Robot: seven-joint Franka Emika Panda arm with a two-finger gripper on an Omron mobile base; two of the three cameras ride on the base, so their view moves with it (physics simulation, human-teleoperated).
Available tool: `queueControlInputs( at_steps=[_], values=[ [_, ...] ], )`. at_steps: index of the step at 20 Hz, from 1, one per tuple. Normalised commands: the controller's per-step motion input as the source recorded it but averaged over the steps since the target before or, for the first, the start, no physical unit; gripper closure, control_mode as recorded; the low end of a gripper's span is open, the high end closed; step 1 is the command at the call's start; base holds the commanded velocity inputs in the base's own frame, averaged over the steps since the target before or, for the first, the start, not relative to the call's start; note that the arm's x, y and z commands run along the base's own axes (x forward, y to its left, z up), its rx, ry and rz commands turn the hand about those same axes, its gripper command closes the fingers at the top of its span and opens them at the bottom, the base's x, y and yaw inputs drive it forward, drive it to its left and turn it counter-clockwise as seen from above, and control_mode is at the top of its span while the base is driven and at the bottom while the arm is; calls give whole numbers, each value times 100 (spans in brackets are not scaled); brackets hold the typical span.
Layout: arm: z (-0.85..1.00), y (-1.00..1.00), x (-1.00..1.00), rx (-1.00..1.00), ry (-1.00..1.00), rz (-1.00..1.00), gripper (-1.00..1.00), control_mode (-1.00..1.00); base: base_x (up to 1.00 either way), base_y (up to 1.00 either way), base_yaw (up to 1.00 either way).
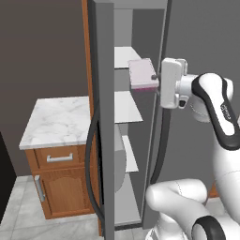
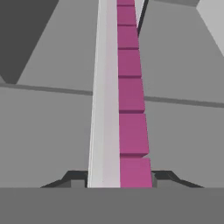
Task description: The ice cube tray has been filled with water. Take the tray and place it in the freezer to make ice. Close the freezer door after placing the tray.
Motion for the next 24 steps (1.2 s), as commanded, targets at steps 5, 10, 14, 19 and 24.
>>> queueControlInputs(
  at_steps=[5, 10, 14, 19, 24],
  values=[
    [19, 4, 32, 1, 0, -6, 100, -100, 0, 0, 0],
    [11, 8, 29, 0, 0, -6, 100, -100, 0, 0, 0],
    [6, 12, 26, 0, 0, -6, 100, -100, 0, 0, 0],
    [4, 12, 30, 0, 0, -6, 100, -100, 0, 0, 0],
    [1, 5, 30, 0, 0, -6, 100, -100, 0, 0, 0]
  ],
)
